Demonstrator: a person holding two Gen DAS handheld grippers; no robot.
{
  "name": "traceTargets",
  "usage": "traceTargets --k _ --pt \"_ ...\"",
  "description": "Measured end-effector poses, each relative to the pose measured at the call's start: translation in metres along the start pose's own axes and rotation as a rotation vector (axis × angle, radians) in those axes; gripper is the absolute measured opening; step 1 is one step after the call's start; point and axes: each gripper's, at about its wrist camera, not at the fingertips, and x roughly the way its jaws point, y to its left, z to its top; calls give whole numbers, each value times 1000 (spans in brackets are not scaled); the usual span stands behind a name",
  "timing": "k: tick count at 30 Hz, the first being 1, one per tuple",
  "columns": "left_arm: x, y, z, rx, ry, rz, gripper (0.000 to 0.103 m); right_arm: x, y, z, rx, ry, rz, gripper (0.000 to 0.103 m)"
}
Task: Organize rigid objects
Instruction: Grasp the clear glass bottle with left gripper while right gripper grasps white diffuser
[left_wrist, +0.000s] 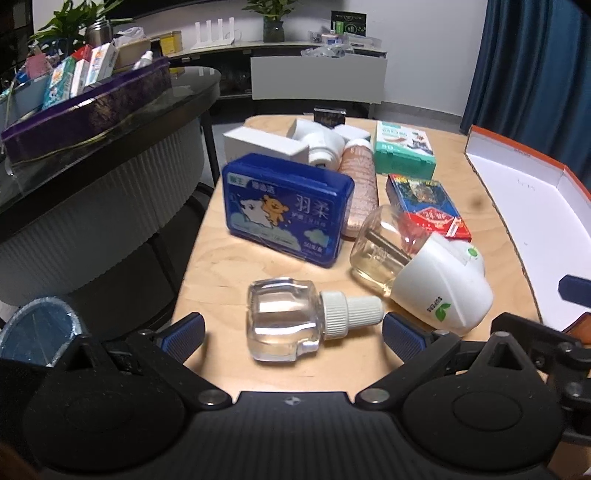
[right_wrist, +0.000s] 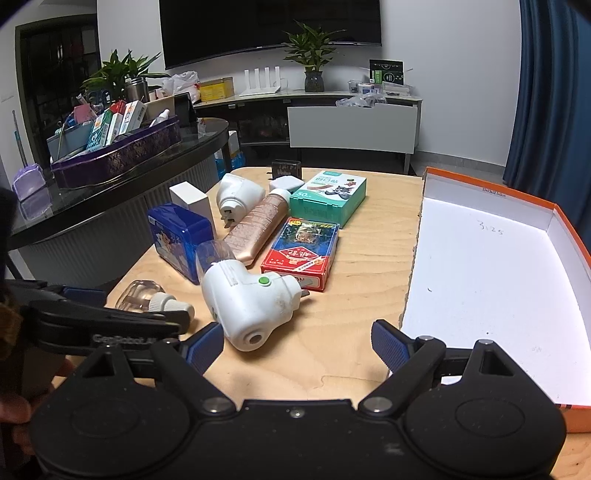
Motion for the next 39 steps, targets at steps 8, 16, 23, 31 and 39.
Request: traceTargets --k 8,16,23,31,39 --pt "1 2 -8 42 -77 -40 82 8 3 0 -22 10 4 102" --pt "-5 8 -9 14 -108 -52 81 16 7 8 -90 4 49 102" --pt "-13 18 -4 -31 -126 11 60 38 21 25 -231 23 112 102" --pt "2 23 -3 -36 -110 -8 60 78 44 25 -395 97 89 102" --pt "4 28 -2 -27 -154 4 76 79 35 25 -352 87 115 94"
